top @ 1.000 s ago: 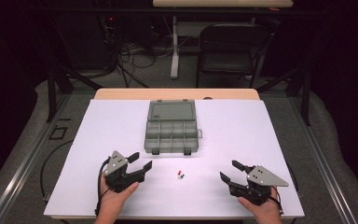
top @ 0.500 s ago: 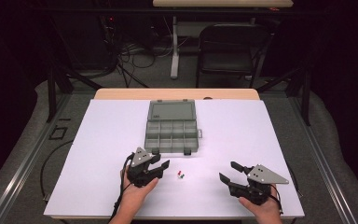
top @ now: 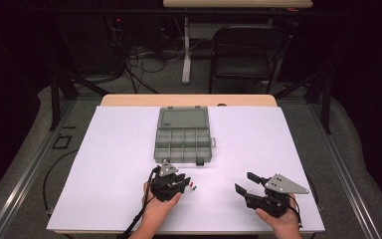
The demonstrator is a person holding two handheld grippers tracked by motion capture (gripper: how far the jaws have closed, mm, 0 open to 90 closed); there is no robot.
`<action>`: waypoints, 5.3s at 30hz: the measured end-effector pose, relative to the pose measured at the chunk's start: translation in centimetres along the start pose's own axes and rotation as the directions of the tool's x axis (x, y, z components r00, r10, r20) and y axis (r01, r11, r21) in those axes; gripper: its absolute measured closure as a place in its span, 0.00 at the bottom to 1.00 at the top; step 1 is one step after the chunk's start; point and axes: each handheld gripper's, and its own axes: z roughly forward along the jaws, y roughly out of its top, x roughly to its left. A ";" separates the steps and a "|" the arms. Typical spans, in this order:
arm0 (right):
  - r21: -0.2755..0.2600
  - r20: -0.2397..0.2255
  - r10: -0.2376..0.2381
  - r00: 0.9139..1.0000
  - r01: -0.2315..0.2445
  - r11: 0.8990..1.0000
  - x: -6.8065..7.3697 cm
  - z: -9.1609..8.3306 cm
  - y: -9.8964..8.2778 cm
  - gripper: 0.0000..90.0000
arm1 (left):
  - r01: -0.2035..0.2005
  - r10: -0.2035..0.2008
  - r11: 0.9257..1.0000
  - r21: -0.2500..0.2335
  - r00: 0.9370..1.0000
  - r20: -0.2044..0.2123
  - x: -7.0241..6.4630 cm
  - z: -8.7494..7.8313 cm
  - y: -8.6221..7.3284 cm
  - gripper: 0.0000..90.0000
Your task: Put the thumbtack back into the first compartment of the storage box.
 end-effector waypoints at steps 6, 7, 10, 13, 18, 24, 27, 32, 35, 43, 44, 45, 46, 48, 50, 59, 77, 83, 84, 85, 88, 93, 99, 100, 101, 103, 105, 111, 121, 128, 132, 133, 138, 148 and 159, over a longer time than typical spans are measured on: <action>0.000 -0.005 0.012 1.000 -0.012 1.000 -0.1 0.0 0.0 0.42 | 0.013 -0.014 1.000 0.014 1.000 0.020 -0.4 0.4 -0.4 0.83; 0.000 -0.004 0.013 1.000 -0.013 1.000 -0.1 0.1 0.0 0.42 | 0.016 -0.016 1.000 0.017 1.000 0.022 -0.4 0.5 -0.4 0.84; 0.005 -0.007 0.011 1.000 -0.011 1.000 -0.1 0.1 0.0 0.42 | 0.021 -0.021 1.000 0.024 1.000 0.016 -0.5 0.6 -0.5 0.85; 0.004 -0.009 0.011 1.000 -0.011 1.000 -0.1 0.1 0.0 0.42 | 0.030 -0.030 0.999 0.023 0.999 0.023 -0.4 0.7 -0.7 0.85; 0.004 -0.009 0.014 1.000 -0.014 1.000 -0.1 0.1 -0.1 0.42 | 0.028 -0.029 0.999 0.029 0.999 0.023 -0.5 0.9 -0.8 0.85; 0.004 -0.013 0.011 1.000 -0.011 1.000 -0.1 0.0 -0.1 0.42 | 0.030 -0.031 0.999 0.041 0.999 0.031 -0.3 1.1 -1.0 0.90; 0.006 -0.016 0.016 1.000 -0.016 1.000 -0.1 0.0 -0.1 0.43 | 0.020 -0.021 0.999 0.044 0.999 0.026 -0.2 1.3 -1.0 0.92; 0.005 -0.017 0.018 1.000 -0.018 1.000 -0.1 0.0 -0.1 0.43 | 0.022 -0.023 0.999 0.037 1.000 0.020 -0.2 1.2 -1.1 0.91; 0.008 -0.019 0.021 1.000 -0.021 1.000 -0.1 0.0 -0.1 0.43 | 0.031 -0.031 0.999 0.029 0.999 0.023 -0.2 1.0 -1.0 0.88; 0.006 -0.021 0.016 1.000 -0.016 1.000 -0.1 0.1 -0.1 0.43 | 0.044 -0.044 0.999 0.020 0.999 0.020 -0.2 1.0 -1.0 0.84; 0.006 -0.021 0.015 1.000 -0.015 1.000 -0.1 0.1 -0.2 0.43 | 0.046 -0.046 0.999 0.017 0.999 0.014 -0.2 1.1 -1.1 0.84; 0.007 -0.020 0.015 1.000 -0.015 1.000 -0.1 0.1 -0.2 0.43 | 0.045 -0.045 0.999 0.019 0.999 0.013 -0.2 1.2 -1.1 0.84; 0.010 -0.021 0.016 1.000 -0.016 1.000 -0.1 0.1 -0.1 0.43 | 0.043 -0.043 0.999 0.017 0.999 0.017 -0.2 1.3 -1.1 0.83; 0.010 -0.022 0.017 1.000 -0.017 1.000 -0.1 0.1 -0.2 0.43 | 0.041 -0.042 0.999 0.021 0.999 0.018 -0.2 1.3 -1.2 0.82; 0.010 -0.022 0.018 1.000 -0.018 1.000 -0.1 0.1 -0.2 0.43 | 0.041 -0.042 0.999 0.016 0.999 0.010 -0.3 1.4 -1.2 0.82; 0.013 -0.024 0.021 1.000 -0.020 1.000 -0.1 0.1 -0.2 0.43 | 0.002 -0.001 1.000 0.015 1.000 -0.024 -0.3 1.4 -1.2 0.91; 0.018 -0.024 0.025 0.999 -0.025 1.000 -0.1 0.1 -0.2 0.43 | 0.006 -0.006 1.000 0.015 1.000 0.001 -0.1 1.4 -1.2 0.93; 0.015 -0.024 0.021 0.999 -0.021 1.000 -0.1 0.1 -0.2 0.43 | 0.019 -0.019 1.000 0.000 1.000 0.010 0.1 1.1 -1.2 1.00; 0.015 -0.024 0.021 0.999 -0.021 1.000 -0.1 0.1 -0.2 0.43 | 0.019 -0.019 1.000 0.000 1.000 0.010 0.1 1.1 -1.2 1.00; 0.018 -0.024 0.026 0.999 -0.025 1.000 -0.1 0.1 -0.2 0.43 | 0.025 -0.025 1.000 -0.002 1.000 0.013 0.1 1.1 -1.2 1.00; 0.019 -0.024 0.026 0.999 -0.025 1.000 -0.1 0.2 -0.2 0.43 | -0.012 0.012 1.000 0.016 1.000 -0.001 0.0 1.2 -1.3 1.00; 0.020 -0.024 0.027 0.999 -0.027 0.999 -0.1 0.2 -0.2 0.43 | -0.006 0.006 1.000 0.012 1.000 -0.006 0.0 1.3 -1.4 1.00; 0.020 -0.027 0.029 0.999 -0.029 0.999 -0.1 0.2 -0.3 0.43 | 0.002 -0.001 1.000 0.019 1.000 -0.003 0.0 1.4 -1.3 1.00; 0.021 -0.027 0.030 0.999 -0.029 0.999 -0.1 0.2 -0.3 0.43 | 0.009 -0.009 1.000 0.018 1.000 -0.004 0.1 1.4 -1.3 1.00; 0.020 -0.026 0.030 0.999 -0.029 0.999 -0.1 0.2 -0.2 0.43 | 0.014 -0.014 1.000 0.017 1.000 -0.003 0.1 1.4 -1.3 1.00; 0.020 -0.026 0.029 0.999 -0.029 0.999 -0.1 0.2 -0.2 0.43 | 0.012 -0.012 1.000 0.017 1.000 -0.002 0.1 1.4 -1.3 1.00; 0.021 -0.025 0.029 0.999 -0.029 0.999 -0.1 0.2 -0.3 0.43 | 0.003 -0.003 1.000 0.018 1.000 -0.003 0.1 1.3 -1.3 1.00; 0.017 -0.025 0.031 0.999 -0.031 0.999 -0.2 0.2 -0.3 0.43 | 0.046 -0.046 0.999 -0.010 0.999 0.019 0.4 0.6 -1.0 1.00; 0.020 -0.023 0.036 0.999 -0.036 0.999 -0.2 0.2 -0.3 0.43 | 0.074 -0.072 0.993 -0.090 0.997 0.022 1.6 -3.4 1.4 1.00; 0.020 -0.022 0.034 0.999 -0.033 0.999 -0.2 0.2 -0.3 0.43 | 0.092 -0.092 0.989 -0.119 0.996 -0.001 3.1 -5.3 2.6 1.00; 0.020 -0.021 0.034 0.999 -0.033 0.999 -0.2 0.2 -0.3 0.43 | 0.103 -0.105 0.986 -0.130 0.994 -0.009 3.9 -5.9 3.2 1.00; 0.021 -0.021 0.034 0.999 -0.033 0.999 -0.2 0.2 -0.3 0.43 | 0.103 -0.105 0.986 -0.130 0.994 -0.009 3.9 -5.9 3.2 1.00; 0.021 -0.022 0.033 0.999 -0.033 0.999 -0.2 0.2 -0.3 0.43 | 0.122 -0.127 0.983 -0.138 0.991 -0.033 5.2 -6.4 3.9 1.00; 0.027 -0.023 0.041 0.999 -0.041 0.999 -0.2 0.3 -0.4 0.43 | 0.122 -0.134 0.983 -0.136 0.988 -0.081 7.1 -6.8 5.5 1.00; 0.028 -0.021 0.042 0.999 -0.041 0.999 -0.3 0.3 -0.4 0.43 | 0.155 -0.169 0.978 -0.137 0.980 -0.103 8.8 -6.5 6.9 1.00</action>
